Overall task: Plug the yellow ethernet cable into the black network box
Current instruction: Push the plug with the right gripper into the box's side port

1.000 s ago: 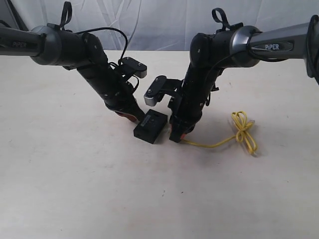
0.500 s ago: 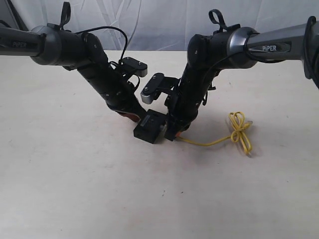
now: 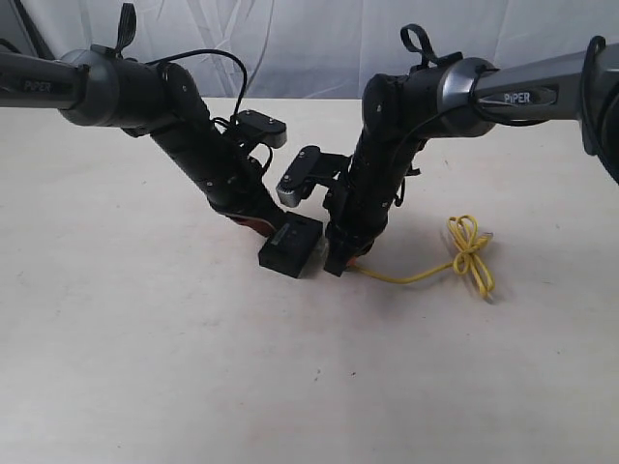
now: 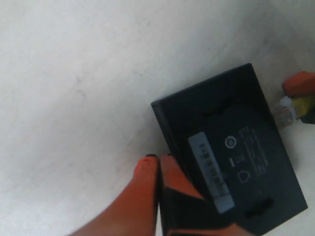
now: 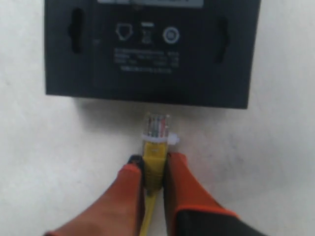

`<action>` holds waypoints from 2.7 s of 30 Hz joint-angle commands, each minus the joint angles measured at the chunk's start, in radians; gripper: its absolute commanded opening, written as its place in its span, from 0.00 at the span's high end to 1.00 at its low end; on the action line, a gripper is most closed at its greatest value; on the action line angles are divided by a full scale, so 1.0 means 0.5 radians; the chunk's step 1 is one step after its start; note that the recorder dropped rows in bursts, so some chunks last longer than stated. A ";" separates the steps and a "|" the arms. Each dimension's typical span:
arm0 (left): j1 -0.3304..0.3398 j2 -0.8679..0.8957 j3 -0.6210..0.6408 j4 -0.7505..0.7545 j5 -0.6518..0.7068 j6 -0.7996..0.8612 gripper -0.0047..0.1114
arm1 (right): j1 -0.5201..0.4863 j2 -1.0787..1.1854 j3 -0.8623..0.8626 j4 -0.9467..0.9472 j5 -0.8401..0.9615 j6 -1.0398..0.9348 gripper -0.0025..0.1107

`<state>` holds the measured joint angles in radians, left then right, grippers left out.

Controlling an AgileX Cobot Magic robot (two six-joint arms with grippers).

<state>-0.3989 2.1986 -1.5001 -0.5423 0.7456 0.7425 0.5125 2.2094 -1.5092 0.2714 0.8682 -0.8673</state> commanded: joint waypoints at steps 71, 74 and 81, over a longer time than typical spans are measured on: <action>-0.003 -0.001 -0.006 -0.308 0.183 0.322 0.96 | 0.037 0.104 -0.308 0.025 0.006 0.148 0.99; 0.001 -0.001 -0.006 -0.210 0.180 0.291 0.96 | 0.033 0.096 -0.308 -0.060 0.049 0.148 0.99; 0.088 -0.058 -0.006 -0.099 0.146 0.138 0.96 | 0.033 0.096 -0.308 -0.214 0.135 0.148 0.99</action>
<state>-0.3728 2.1967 -1.5008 -0.6141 0.8017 0.8440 0.5285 2.2689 -1.6539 0.1923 0.9398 -0.7927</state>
